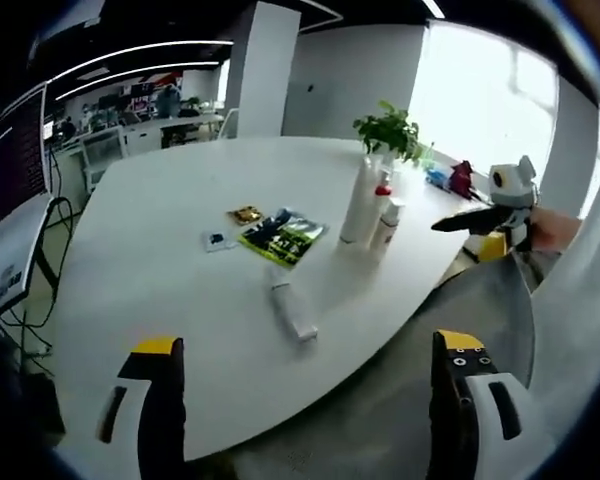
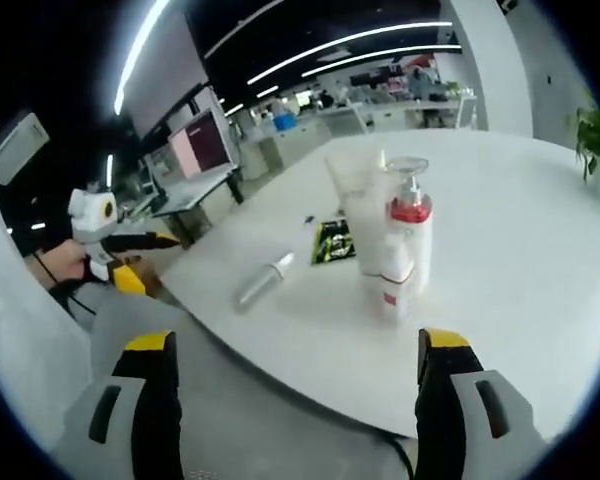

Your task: Arrange the skincare products in the storage area until every visible bottle or jar stands upright without overlapping.

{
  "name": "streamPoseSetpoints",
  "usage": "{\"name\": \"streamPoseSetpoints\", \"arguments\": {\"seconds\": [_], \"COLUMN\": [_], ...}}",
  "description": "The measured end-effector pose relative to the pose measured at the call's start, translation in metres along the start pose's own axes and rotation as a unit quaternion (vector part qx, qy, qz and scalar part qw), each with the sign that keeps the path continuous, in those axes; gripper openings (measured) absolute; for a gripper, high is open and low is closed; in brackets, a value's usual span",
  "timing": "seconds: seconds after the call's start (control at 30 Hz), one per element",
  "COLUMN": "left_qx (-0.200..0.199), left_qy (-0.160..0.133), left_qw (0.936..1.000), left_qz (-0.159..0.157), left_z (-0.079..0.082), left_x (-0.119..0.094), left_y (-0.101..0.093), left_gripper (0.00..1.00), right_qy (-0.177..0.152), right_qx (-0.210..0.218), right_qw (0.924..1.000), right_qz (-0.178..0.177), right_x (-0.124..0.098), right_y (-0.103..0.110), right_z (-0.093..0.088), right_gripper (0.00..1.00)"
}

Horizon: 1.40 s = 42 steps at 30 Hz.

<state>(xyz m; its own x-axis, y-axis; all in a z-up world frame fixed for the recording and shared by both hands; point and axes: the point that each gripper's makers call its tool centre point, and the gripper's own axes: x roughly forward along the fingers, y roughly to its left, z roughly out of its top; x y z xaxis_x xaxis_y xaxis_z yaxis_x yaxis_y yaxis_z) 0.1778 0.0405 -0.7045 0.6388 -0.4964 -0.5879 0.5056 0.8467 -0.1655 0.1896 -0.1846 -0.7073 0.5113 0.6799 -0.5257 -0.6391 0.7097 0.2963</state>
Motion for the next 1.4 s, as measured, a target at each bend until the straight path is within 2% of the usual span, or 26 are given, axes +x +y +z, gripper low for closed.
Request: {"name": "streamPoseSetpoints", "arguments": {"seconds": [0.3,0.53,0.7,0.8,0.9,1.1,1.4], "left_qx": [0.011,0.006,0.005,0.003,0.005,0.003,0.021], "left_qy": [0.017,0.022,0.038,0.06,0.067,0.091,0.116], "left_qw": [0.9995,0.9997,0.9993,0.9982,0.9978,0.9957,0.9929], "left_qz": [-0.022,-0.011,-0.003,-0.001,0.002,0.014,0.012], "left_z": [0.004,0.005,0.003,-0.006,-0.007,-0.017,-0.017], "left_x": [0.022,0.042,0.053,0.062,0.069,0.083,0.101], "left_y": [-0.013,-0.006,-0.006,-0.005,-0.006,0.006,0.007], "left_gripper": [0.97,0.93,0.89,0.85,0.82,0.77,0.64], "right_qy": [0.005,0.009,0.014,0.013,0.012,0.008,0.008], "right_qx": [0.0,-0.002,-0.028,-0.039,-0.036,-0.032,-0.029], "right_qw": [1.0,1.0,0.9995,0.9992,0.9993,0.9993,0.9992], "right_qz": [0.001,-0.003,-0.008,-0.004,-0.006,-0.015,-0.024], "right_x": [0.002,0.005,0.009,0.011,0.012,0.011,0.01], "right_y": [0.0,-0.002,0.003,0.004,0.001,-0.005,-0.008], "right_z": [-0.005,-0.008,-0.01,-0.009,-0.01,-0.009,-0.011], "right_gripper": [0.98,0.96,0.97,0.96,0.96,0.96,0.94]}}
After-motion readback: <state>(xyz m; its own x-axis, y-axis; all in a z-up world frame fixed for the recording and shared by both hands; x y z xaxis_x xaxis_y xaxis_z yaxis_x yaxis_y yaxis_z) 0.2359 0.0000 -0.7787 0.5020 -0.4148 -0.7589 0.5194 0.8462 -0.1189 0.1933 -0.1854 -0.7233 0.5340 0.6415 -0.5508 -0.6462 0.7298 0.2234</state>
